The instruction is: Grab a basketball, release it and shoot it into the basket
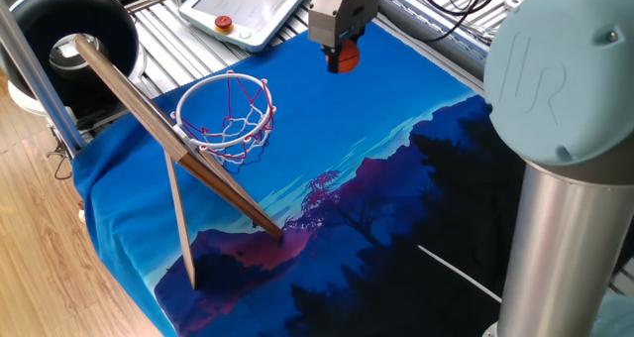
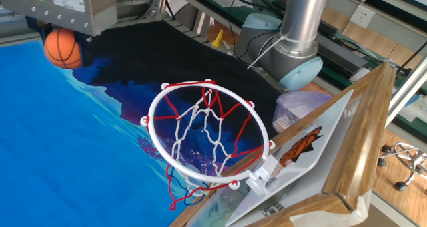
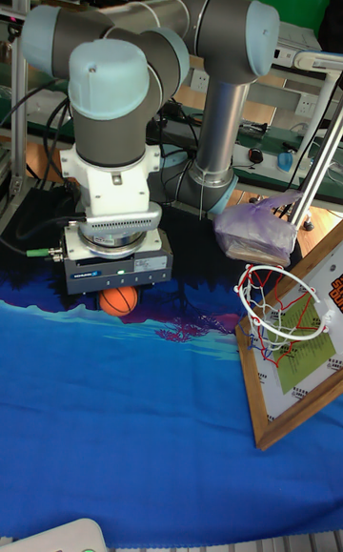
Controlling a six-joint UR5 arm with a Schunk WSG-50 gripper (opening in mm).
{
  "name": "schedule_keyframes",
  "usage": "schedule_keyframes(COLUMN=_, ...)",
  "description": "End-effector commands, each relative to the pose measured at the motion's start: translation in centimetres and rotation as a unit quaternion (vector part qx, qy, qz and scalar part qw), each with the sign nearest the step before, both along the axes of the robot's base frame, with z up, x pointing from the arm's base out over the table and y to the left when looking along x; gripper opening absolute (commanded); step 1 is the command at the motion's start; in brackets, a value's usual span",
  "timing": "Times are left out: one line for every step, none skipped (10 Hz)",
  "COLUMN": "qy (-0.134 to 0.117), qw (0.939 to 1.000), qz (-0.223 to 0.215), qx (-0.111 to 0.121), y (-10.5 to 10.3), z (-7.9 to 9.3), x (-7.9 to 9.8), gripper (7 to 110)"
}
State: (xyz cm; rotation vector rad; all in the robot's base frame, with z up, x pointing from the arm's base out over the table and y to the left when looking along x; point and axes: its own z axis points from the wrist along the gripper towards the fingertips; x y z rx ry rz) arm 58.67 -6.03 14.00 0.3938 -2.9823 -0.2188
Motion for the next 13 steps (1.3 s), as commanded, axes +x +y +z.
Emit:
schedule_keyframes(qy=-0.015, qw=0.9993, qz=-0.011, qx=0.033, y=1.9, z=0.7, x=1.1, gripper=7)
schedule_keyframes(qy=-0.024, qw=0.9987, qz=-0.015, qx=0.043, y=2.9, z=1.4, x=1.9, gripper=7)
schedule_keyframes(qy=-0.023, qw=0.9986, qz=-0.02, qx=0.043, y=3.9, z=2.3, x=2.4, gripper=7)
schedule_keyframes(qy=-0.02, qw=0.9985, qz=-0.028, qx=0.044, y=5.4, z=3.3, x=2.7, gripper=7)
schedule_keyframes(qy=-0.017, qw=0.9981, qz=-0.037, qx=0.047, y=7.2, z=4.3, x=2.9, gripper=7)
schedule_keyframes(qy=-0.013, qw=0.9976, qz=-0.043, qx=0.053, y=8.8, z=5.0, x=3.0, gripper=7)
schedule_keyframes(qy=-0.009, qw=0.9972, qz=-0.047, qx=0.058, y=10.1, z=5.6, x=2.9, gripper=7)
schedule_keyframes(qy=-0.003, qw=0.9969, qz=-0.046, qx=0.064, y=11.1, z=5.9, x=2.6, gripper=7)
schedule_keyframes(qy=0.007, qw=0.9963, qz=-0.042, qx=0.074, y=12.1, z=6.3, x=2.1, gripper=7)
schedule_keyframes(qy=0.015, qw=0.9954, qz=-0.044, qx=0.083, y=12.8, z=6.6, x=1.8, gripper=7)
schedule_keyframes(qy=0.028, qw=0.9945, qz=-0.046, qx=0.09, y=13.3, z=6.9, x=1.4, gripper=7)
schedule_keyframes(qy=0.036, qw=0.9944, qz=-0.045, qx=0.088, y=13.3, z=6.9, x=1.1, gripper=7)
schedule_keyframes(qy=0.052, qw=0.9931, qz=-0.048, qx=0.093, y=13.5, z=7.2, x=0.4, gripper=7)
